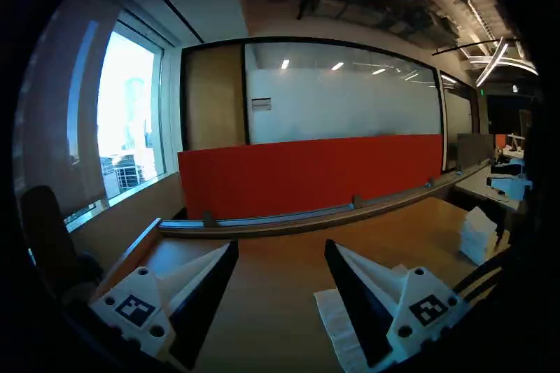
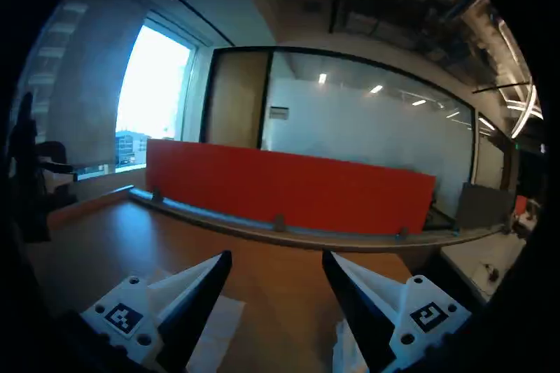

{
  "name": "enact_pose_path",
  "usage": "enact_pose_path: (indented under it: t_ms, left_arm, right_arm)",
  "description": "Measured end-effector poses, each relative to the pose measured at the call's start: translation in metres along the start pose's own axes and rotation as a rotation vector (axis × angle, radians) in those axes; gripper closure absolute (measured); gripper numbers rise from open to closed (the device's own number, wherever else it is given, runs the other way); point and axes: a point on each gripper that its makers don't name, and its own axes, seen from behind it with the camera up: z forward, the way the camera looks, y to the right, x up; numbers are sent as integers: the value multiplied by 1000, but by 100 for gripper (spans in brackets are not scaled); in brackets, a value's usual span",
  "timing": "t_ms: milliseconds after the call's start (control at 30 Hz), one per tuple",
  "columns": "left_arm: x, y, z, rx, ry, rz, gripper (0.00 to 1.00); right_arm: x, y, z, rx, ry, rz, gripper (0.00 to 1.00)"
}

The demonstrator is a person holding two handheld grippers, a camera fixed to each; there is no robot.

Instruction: Fold towel

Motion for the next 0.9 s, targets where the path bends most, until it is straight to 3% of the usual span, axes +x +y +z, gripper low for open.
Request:
enact_pose_path:
  t_ms: [467,900]
  left_arm:
    - [-15,26,5,-139,-90,58,9]
    - [-43,56,6,-286,-175,116,9]
  right_arm:
    - [-6,-30,7,185,-93,-89,0]
    - [-34,-54,3,340,-210,-162,0]
